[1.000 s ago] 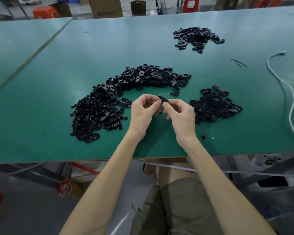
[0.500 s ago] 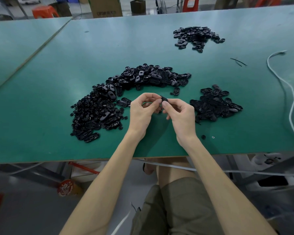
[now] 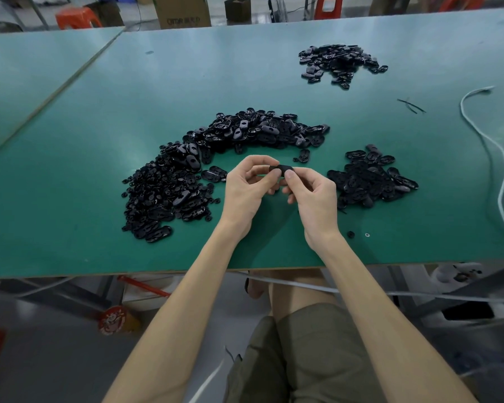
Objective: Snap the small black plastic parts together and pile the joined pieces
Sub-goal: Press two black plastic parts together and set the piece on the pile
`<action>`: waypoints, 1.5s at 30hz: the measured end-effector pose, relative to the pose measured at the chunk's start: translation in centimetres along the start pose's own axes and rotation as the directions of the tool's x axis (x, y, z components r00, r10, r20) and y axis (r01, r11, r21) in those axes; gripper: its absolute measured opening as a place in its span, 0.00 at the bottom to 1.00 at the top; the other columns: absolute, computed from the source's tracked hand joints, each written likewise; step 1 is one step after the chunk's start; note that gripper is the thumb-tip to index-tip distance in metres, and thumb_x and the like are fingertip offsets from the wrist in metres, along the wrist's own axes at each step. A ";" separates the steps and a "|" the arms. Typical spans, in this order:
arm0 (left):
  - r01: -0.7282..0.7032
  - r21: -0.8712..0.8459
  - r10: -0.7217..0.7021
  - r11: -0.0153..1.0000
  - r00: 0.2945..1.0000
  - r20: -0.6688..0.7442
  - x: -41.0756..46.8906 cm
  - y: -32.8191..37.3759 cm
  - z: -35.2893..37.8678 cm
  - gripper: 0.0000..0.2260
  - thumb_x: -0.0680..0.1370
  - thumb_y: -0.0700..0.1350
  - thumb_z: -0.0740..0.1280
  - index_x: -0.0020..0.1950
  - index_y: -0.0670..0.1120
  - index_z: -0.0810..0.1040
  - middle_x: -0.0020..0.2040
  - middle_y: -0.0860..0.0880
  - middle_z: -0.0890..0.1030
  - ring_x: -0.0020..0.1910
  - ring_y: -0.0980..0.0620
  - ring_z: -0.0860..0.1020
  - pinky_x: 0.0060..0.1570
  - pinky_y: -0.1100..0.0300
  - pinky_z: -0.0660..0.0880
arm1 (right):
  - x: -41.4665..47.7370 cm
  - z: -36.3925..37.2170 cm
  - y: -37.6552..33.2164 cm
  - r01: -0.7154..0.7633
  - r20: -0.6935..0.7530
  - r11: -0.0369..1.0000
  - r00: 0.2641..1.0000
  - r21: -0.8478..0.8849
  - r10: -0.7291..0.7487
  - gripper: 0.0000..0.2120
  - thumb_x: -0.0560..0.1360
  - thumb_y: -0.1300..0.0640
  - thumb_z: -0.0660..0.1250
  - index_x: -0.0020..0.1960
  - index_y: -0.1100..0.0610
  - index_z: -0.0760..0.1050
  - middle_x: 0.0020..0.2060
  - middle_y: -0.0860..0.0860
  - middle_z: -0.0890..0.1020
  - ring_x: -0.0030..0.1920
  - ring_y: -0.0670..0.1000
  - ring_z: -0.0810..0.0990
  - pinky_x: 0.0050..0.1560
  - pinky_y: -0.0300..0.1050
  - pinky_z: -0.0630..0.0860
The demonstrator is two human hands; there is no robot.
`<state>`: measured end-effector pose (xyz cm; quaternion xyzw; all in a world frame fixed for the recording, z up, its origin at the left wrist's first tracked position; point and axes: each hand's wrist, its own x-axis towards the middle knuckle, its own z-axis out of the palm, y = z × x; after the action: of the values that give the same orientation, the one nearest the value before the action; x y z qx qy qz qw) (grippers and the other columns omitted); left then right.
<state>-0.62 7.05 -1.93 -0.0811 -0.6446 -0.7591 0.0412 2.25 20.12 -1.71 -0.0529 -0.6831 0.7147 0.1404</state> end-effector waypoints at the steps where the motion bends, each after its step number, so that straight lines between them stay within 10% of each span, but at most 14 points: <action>1: 0.005 -0.005 -0.005 1.000 1.000 0.000 0.0 0.0 0.0 0.07 0.78 0.35 0.74 0.55 0.41 0.81 0.42 0.45 0.83 0.37 0.49 0.80 0.41 0.60 0.78 | 0.0 0.0 0.1 -0.001 0.003 1.000 1.000 0.001 0.001 0.08 0.82 0.61 0.68 0.48 0.51 0.84 0.36 0.48 0.86 0.36 0.44 0.80 0.37 0.39 0.76; 39: 0.098 -0.034 -0.099 0.995 0.995 -0.014 0.2 0.5 0.1 0.05 0.81 0.41 0.70 0.49 0.41 0.83 0.34 0.47 0.78 0.34 0.50 0.73 0.39 0.60 0.72 | 0.1 -0.2 0.2 -0.018 0.017 0.999 1.000 0.038 0.017 0.04 0.77 0.59 0.76 0.46 0.57 0.81 0.33 0.45 0.83 0.35 0.44 0.79 0.35 0.38 0.75; 45: 0.058 -0.063 -0.058 0.996 0.998 -0.002 0.0 0.5 0.3 0.04 0.83 0.41 0.68 0.54 0.41 0.81 0.45 0.44 0.86 0.39 0.46 0.77 0.41 0.57 0.76 | 0.1 -0.1 0.2 -0.027 0.008 0.998 1.000 0.056 0.027 0.05 0.77 0.59 0.76 0.47 0.58 0.81 0.36 0.47 0.85 0.35 0.44 0.80 0.35 0.38 0.76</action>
<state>-0.55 7.27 -1.39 -0.0621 -0.6224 -0.7800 0.0178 2.16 20.27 -1.93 -0.0557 -0.6623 0.7358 0.1297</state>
